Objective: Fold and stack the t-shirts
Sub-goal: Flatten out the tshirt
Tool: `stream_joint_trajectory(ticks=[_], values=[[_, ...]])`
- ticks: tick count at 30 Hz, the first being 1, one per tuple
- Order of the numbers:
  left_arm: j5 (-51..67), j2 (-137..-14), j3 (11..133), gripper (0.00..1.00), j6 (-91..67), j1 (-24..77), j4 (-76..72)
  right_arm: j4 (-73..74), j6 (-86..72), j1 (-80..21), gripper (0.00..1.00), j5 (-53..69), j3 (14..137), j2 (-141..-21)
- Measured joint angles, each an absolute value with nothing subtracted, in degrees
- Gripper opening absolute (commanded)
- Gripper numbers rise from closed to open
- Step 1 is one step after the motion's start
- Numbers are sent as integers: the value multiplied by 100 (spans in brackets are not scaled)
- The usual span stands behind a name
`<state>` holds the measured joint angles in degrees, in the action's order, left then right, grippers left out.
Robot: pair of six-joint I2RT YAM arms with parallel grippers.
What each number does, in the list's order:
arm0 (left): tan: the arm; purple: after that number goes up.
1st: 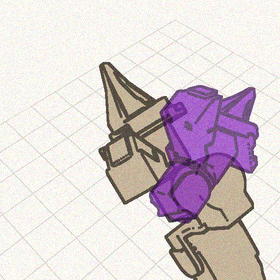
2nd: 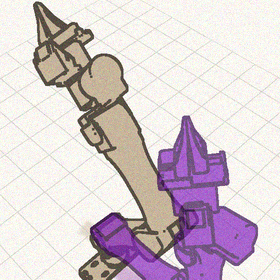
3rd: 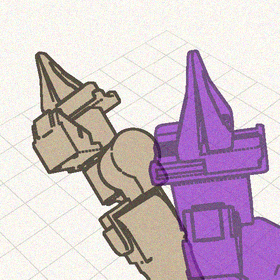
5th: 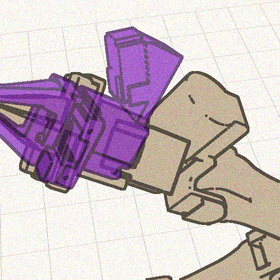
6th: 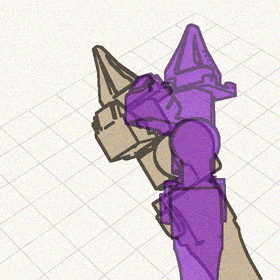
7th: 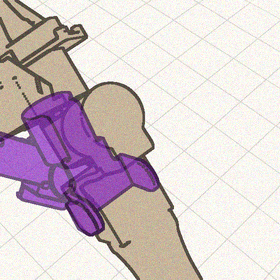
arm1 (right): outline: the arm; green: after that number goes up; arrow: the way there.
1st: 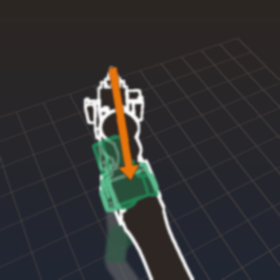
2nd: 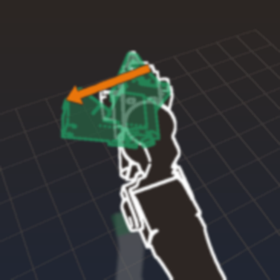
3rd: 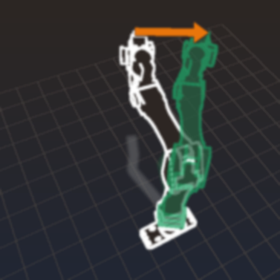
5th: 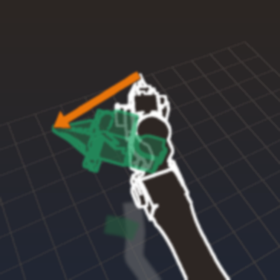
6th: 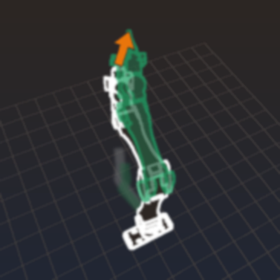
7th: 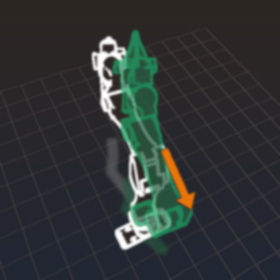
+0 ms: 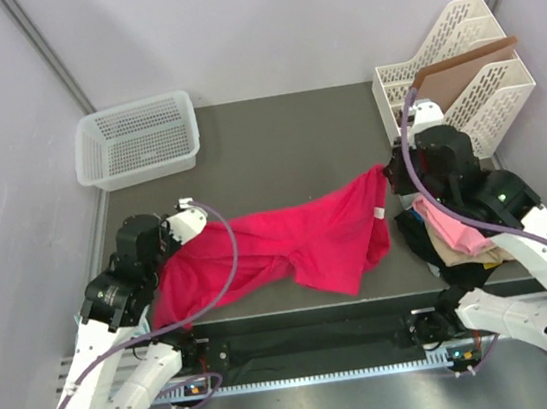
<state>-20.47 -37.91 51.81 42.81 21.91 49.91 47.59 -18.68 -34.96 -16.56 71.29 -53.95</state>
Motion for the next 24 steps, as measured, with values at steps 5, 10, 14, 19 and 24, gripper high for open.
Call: stream_joint_trajectory(ticks=[5, 10, 14, 19, 24], values=[[-1793, -3977, 5839, 0, 4097, 2178, 5103, 4939, -1966, -3496, 0, -1723, 7303, -5153], [-1385, -4241, 5448, 0, 3981, 2178, 4960, 4659, -1994, -3391, 0, -1804, 6807, -5284], [-1216, -4779, 4491, 0, 3983, 2178, 4528, 4110, -1997, -2882, 0, -1610, 6101, -6053], [-1149, -6093, 3747, 0, 4117, 2071, 3741, 3415, -1949, -2392, 0, -1522, 5793, -7625], [-1133, -7216, 3870, 0, 4289, 1529, 2681, 3015, -1857, -2257, 0, -1601, 6497, -8914]])
